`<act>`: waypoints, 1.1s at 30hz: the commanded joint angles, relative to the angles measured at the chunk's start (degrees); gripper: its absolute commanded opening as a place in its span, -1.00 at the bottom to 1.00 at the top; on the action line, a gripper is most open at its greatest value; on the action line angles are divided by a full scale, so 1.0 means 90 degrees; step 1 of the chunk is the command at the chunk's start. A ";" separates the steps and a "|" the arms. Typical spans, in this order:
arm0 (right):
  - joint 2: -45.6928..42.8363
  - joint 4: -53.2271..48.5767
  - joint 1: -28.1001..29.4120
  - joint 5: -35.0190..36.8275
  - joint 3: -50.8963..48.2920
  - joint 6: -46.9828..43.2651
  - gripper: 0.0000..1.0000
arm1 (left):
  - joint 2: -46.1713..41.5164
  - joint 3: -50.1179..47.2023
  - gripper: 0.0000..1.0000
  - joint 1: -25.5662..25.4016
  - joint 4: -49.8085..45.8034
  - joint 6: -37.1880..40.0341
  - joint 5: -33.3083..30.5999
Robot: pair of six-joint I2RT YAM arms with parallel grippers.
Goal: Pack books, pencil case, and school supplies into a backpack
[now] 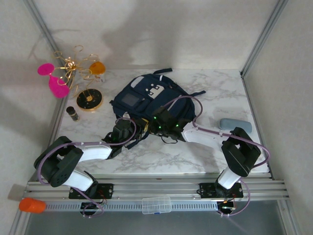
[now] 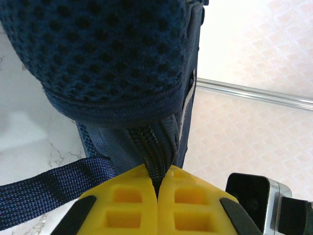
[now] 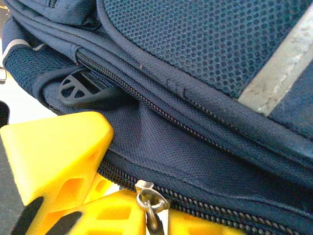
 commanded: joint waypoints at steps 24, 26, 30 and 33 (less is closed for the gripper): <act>-0.2588 -0.1961 -0.0046 0.0438 -0.1257 -0.2308 -1.00 | 0.0515 0.1679 -1.00 0.1422 -0.1110 0.2186 0.0988; -0.2308 -0.1655 0.0229 0.0135 -0.1042 -0.2417 -1.00 | 0.0818 0.2122 -1.00 0.1462 -0.1452 0.2508 0.1093; -0.1762 -0.1238 0.0374 0.0110 -0.0643 -0.2313 -1.00 | 0.0916 0.2326 -1.00 0.1571 -0.1564 0.2897 0.1113; -0.1458 -0.1173 0.0317 0.0474 -0.0388 -0.2133 -1.00 | 0.0669 0.2124 -0.59 0.1650 -0.1675 0.3021 0.1449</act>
